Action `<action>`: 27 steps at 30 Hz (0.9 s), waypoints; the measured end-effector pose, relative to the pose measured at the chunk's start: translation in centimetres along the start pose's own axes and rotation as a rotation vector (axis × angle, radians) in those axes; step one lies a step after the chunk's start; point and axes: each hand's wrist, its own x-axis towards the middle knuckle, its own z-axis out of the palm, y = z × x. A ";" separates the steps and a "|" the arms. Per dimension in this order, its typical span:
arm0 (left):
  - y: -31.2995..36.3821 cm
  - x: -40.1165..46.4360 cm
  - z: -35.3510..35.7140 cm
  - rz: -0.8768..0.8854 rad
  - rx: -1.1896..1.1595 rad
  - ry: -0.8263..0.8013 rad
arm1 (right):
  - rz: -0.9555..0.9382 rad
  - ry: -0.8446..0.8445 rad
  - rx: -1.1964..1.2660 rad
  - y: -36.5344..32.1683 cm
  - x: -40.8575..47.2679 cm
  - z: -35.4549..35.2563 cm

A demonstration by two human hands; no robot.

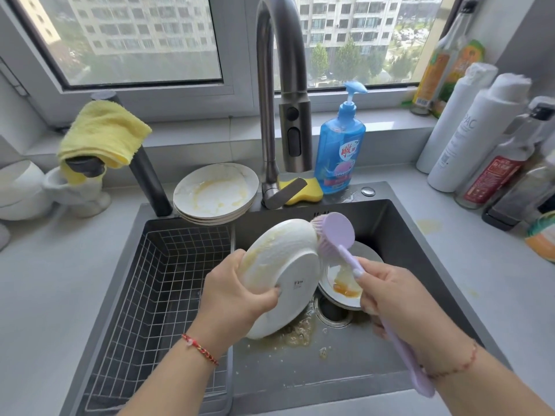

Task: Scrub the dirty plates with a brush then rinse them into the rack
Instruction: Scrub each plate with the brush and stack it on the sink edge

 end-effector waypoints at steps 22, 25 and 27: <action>0.5 0.3 0.4 -0.066 -0.815 0.061 | 0.056 0.149 0.296 4.6 3.8 2.3; 0.1 0.3 0.4 -0.092 -0.795 0.055 | -0.003 0.188 0.267 4.1 4.0 1.8; -0.2 0.2 0.3 -0.121 -0.737 0.056 | -0.023 0.195 0.220 3.8 4.1 1.2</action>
